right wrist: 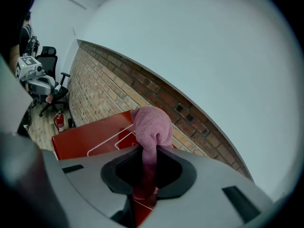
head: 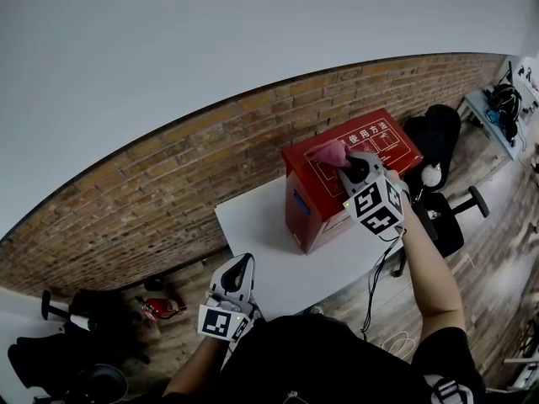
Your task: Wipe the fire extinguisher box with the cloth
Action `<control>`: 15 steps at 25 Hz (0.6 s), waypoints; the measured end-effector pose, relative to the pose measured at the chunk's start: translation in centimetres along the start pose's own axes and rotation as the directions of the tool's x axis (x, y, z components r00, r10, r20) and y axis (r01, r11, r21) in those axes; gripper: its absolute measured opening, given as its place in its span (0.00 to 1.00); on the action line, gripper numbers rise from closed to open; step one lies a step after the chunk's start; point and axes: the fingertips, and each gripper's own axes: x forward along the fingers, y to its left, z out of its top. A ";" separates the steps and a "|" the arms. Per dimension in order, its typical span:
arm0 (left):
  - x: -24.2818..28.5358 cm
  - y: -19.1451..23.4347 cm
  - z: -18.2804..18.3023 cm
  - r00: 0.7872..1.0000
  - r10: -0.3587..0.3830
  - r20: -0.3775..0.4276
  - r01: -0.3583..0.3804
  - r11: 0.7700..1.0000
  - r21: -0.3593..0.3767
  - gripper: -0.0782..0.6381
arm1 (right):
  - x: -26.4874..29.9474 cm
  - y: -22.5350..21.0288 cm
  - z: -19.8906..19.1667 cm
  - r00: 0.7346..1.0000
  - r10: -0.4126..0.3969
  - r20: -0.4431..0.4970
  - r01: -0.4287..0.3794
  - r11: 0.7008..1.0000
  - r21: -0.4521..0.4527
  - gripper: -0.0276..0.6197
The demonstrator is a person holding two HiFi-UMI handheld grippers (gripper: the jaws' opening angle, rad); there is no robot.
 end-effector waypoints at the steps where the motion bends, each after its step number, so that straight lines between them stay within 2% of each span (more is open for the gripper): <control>1: -0.1 0.1 0.0 1.000 0.000 0.002 0.000 1.000 -0.002 0.18 | -0.1 0.4 0.3 1.000 0.007 0.000 -0.007 1.000 -0.005 0.15; 15: -1.0 0.2 0.0 1.000 0.001 0.004 -0.001 1.000 -0.007 0.18 | -0.4 4.1 3.3 0.998 0.059 0.002 -0.059 0.997 -0.051 0.15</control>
